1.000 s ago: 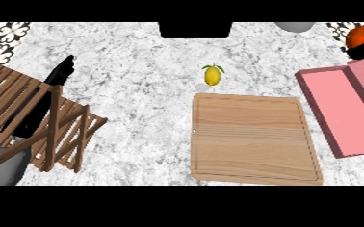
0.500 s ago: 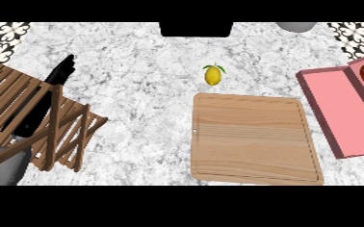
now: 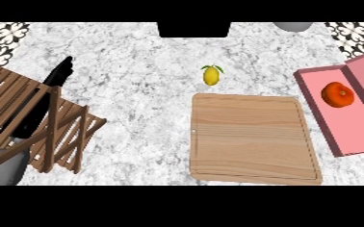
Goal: Pick the squash from the cutting board and place it in the cardboard box
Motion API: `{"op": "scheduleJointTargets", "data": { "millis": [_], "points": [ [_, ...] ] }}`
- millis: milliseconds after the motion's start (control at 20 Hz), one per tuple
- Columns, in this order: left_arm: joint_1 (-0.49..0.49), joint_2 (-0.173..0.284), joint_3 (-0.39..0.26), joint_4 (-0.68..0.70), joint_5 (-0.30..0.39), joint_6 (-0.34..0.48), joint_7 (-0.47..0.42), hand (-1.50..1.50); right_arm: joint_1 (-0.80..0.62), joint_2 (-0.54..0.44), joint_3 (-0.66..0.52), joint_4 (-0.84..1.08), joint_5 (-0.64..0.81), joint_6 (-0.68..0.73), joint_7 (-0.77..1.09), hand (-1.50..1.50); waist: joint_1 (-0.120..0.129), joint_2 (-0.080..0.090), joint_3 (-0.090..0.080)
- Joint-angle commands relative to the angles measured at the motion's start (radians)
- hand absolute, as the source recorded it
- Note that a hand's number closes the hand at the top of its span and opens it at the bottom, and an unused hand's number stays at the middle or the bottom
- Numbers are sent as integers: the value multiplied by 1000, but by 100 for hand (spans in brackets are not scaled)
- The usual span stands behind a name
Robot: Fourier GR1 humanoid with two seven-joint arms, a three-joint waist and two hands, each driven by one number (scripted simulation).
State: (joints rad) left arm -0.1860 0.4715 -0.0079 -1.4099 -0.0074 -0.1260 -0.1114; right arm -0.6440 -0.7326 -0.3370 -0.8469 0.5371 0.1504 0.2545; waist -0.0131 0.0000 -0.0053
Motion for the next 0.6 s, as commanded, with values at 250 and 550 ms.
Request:
{"op": "scheduleJointTargets", "data": {
  "millis": [250,550],
  "points": [
    [-8,-79,-57,-72,1,16,-27,0,-14,121,-384,-45,-318,-272,-115,-150,-24,-9,9],
    [-28,-99,-75,-84,-6,14,-6,0,83,70,-502,-29,-394,-289,-209,-150,-6,-2,7]
  ]
}}
